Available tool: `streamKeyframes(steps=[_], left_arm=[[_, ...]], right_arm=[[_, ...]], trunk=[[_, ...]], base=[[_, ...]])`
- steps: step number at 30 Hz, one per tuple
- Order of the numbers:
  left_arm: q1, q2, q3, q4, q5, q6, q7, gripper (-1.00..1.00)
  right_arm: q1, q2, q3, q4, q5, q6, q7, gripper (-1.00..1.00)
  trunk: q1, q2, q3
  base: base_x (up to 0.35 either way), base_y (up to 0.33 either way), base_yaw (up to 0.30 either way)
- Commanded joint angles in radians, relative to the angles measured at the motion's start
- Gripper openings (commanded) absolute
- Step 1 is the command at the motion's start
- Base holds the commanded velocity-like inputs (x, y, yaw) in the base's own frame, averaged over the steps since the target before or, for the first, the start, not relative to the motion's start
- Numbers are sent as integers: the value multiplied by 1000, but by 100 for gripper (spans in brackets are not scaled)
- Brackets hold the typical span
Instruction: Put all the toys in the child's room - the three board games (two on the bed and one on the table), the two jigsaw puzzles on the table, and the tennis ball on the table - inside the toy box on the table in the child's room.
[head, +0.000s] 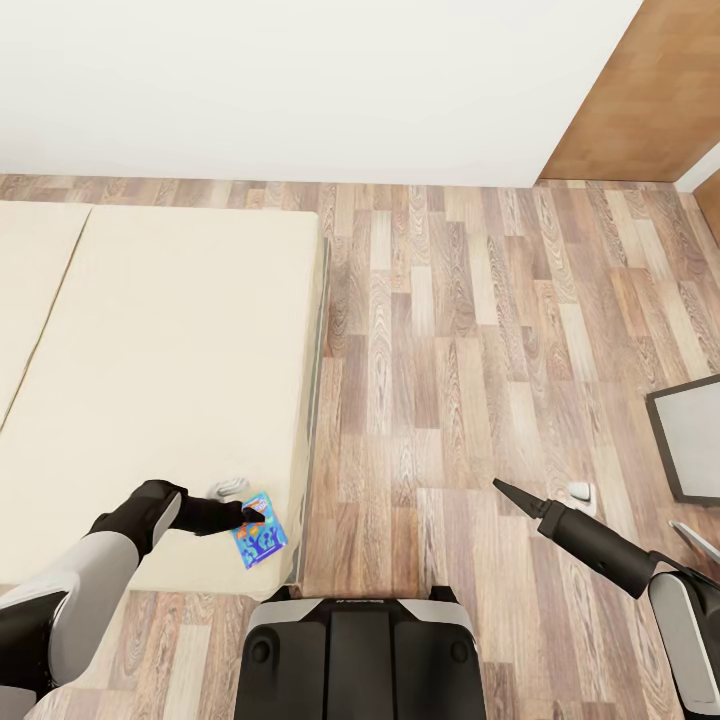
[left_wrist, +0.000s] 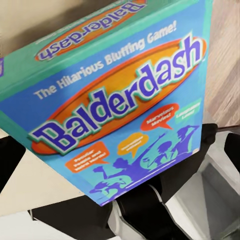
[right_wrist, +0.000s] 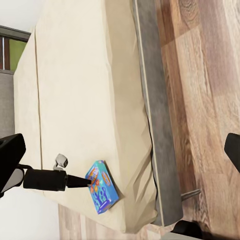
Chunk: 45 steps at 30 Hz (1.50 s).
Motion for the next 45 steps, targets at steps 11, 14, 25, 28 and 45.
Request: streamKeyframes(steps=[11,14,25,28,45], left_arm=[[0,0,10,-2,-7,6,-34,100],[0,0,11,-1,-8,6,-45,100],[0,-1,12,-2,-7,6,-67,100],[0,-2,13,-2,-7,6,-66,100],[0,-3,14,-1,-7,6,-68,100]], right_arm=[[0,0,-1,0,-2,5,2,100],[0,0,-1,0,-2,5,2,100],[0,0,-1,0,-2,5,2,100],[0,0,-1,0,-2,5,1,100],[0,0,-1,0,-2,5,2,100]], trunk=[[1,-2,-1],[1,-2,-1],[1,-2,-1],[1,-2,-1],[1,-2,-1]], base=[[0,0,0],[0,0,0],[0,0,0],[0,0,0],[0,0,0]])
